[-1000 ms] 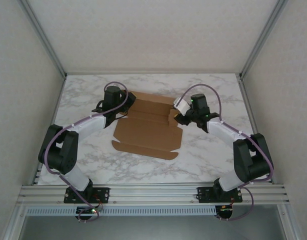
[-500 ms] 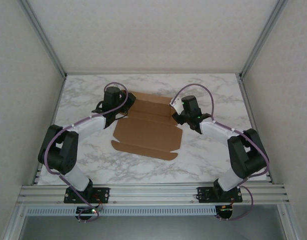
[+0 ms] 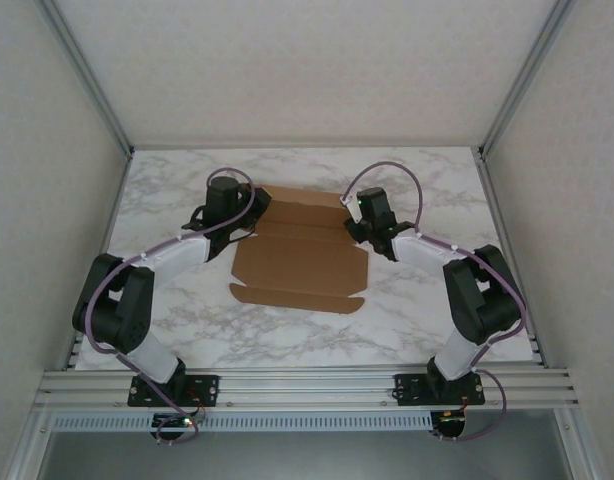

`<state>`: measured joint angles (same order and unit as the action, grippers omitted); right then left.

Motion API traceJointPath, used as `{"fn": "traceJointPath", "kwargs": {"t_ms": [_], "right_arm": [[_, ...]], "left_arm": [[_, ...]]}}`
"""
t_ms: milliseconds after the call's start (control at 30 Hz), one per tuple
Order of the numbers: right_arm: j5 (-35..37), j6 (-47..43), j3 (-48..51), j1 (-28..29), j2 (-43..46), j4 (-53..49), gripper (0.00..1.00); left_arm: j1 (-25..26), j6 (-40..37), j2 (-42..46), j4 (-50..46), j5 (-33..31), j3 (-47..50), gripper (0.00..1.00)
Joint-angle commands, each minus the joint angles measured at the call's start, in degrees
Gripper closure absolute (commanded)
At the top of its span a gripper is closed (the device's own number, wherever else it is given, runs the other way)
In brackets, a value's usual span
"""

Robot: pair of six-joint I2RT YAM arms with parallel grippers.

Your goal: Fold the paper box

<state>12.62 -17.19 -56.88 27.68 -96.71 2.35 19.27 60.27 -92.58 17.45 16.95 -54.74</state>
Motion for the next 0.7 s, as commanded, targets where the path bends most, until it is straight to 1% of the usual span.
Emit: {"fn": "traceJointPath", "kwargs": {"t_ms": [0, 133, 233, 400, 600, 667], "right_arm": [[4.6, 3.2, -2.4, -0.1, -1.8, 0.1, 0.55], [6.0, 6.1, -3.6, -0.1, -3.0, -1.1, 0.60], [9.0, 9.3, -5.1, -0.1, -4.0, -2.6, 0.65], [17.5, 14.4, -8.6, 0.8, -6.2, -7.7, 0.72], [25.2, 21.1, -12.2, 2.7, -8.7, -13.2, 0.74], [27.6, 24.8, -14.7, 3.0, -10.1, -17.2, 0.75]], "left_arm": [[0.0, 0.4, 1.3, -3.7, 0.9, 1.7, 1.00], [0.1, 1.6, 1.2, -3.5, 0.9, 1.9, 1.00], [0.1, 2.2, 1.2, -3.6, 0.8, 1.8, 1.00], [0.2, 2.9, 1.3, -3.9, 0.4, 1.4, 1.00], [0.6, 3.5, 1.2, -4.6, -0.2, 0.3, 1.00], [0.7, 3.8, 1.2, -4.9, -0.5, -0.1, 1.00]]}}
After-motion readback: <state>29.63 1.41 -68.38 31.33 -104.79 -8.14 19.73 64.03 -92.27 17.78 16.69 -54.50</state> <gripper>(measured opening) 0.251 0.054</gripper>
